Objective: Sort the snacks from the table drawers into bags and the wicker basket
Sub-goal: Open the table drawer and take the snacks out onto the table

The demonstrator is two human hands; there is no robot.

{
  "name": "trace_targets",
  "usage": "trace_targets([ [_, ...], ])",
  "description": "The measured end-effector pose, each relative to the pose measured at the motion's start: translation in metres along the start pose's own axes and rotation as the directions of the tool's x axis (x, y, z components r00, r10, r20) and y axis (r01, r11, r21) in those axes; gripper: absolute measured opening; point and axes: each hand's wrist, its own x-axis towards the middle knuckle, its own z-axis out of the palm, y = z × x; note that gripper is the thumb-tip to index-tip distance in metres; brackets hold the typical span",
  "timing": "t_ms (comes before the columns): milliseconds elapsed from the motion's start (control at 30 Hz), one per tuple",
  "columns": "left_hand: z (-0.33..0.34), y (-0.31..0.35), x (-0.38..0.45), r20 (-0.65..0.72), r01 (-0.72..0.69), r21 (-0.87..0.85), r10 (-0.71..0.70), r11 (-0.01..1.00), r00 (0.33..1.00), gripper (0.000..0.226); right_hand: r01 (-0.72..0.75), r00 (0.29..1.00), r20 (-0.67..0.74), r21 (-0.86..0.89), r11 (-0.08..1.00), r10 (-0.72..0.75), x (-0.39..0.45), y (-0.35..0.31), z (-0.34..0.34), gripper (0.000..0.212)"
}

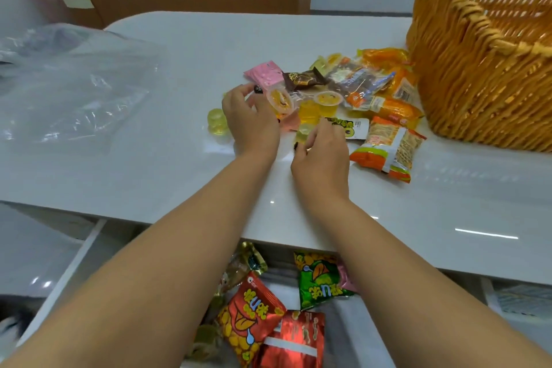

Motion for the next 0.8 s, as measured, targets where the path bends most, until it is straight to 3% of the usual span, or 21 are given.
trace_targets([
  [200, -0.011, -0.001, -0.011, -0.018, -0.010, -0.027, 0.009, 1.000, 1.000, 0.035, -0.013, 1.000, -0.014, 0.058, 0.998, 0.014, 0.002, 0.003, 0.003, 0.018],
  [467, -0.053, 0.000, -0.048, 0.090, 0.186, -0.149, -0.174, 0.971, 0.981, 0.047, -0.003, 1.000, 0.013, 0.096, 0.995, 0.002, 0.002, 0.004, 0.003, 0.013],
  [567, -0.075, -0.001, -0.061, 0.166, 0.155, -0.069, -0.142, 0.985, 0.976, 0.048, 0.037, 0.995, 0.088, 0.054, 0.998, -0.042, -0.002, 0.002, 0.003, 0.016],
  [667, -0.097, -0.005, -0.066, 0.328, 0.071, 0.026, -0.076, 0.997, 0.942, 0.047, 0.134, 0.979, 0.145, 0.060, 0.989, -0.142, -0.010, 0.005, 0.000, 0.016],
  [800, -0.135, -0.010, -0.073, 0.466, -0.075, 0.122, 0.010, 0.990, 0.885, 0.046, 0.158, 0.983, 0.051, 0.229, 0.961, -0.174, -0.046, 0.002, -0.020, 0.018],
])
